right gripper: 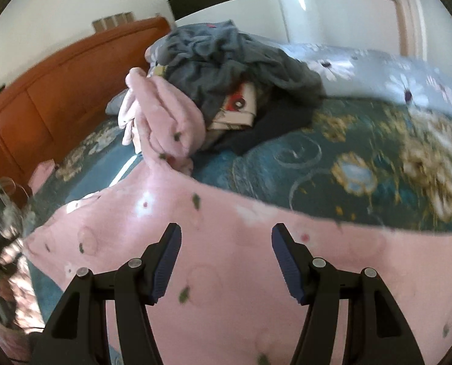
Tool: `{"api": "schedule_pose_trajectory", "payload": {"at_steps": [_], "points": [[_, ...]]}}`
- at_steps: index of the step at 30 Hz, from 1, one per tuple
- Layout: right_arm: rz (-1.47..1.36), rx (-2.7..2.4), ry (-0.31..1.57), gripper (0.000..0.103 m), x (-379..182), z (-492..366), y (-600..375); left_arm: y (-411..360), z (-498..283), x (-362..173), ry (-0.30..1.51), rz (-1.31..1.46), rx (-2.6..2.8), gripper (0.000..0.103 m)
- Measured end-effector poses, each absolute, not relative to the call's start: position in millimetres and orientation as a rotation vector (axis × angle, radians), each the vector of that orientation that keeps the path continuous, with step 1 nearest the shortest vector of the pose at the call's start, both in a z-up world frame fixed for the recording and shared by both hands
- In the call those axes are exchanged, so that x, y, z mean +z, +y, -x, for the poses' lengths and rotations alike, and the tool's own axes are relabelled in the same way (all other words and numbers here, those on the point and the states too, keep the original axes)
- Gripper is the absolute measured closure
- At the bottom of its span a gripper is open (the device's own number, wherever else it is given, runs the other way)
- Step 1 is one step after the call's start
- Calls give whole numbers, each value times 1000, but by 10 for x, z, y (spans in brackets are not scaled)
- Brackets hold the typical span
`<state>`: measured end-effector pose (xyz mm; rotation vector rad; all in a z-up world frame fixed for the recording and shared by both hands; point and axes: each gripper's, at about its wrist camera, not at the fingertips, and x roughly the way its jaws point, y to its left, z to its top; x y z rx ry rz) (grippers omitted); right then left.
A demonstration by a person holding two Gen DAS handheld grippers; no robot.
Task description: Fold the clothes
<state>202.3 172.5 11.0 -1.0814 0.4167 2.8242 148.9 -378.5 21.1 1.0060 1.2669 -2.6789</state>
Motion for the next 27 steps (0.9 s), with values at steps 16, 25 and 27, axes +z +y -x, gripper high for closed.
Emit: {"api": "schedule_pose_trajectory", "payload": {"at_steps": [16,25,27], "points": [[992,2849,-277,40,1138,641,403,-2846,-531,-220,1262,-1478,-2892,48],[1226,2633,-249,84,892,1632,422,-2955,-535,-273,1324,-1456,-2847,48],[1185,2657,-217,90,999,1425,495,-2916,-508,-289,1316,-1459,-2853,48]]}}
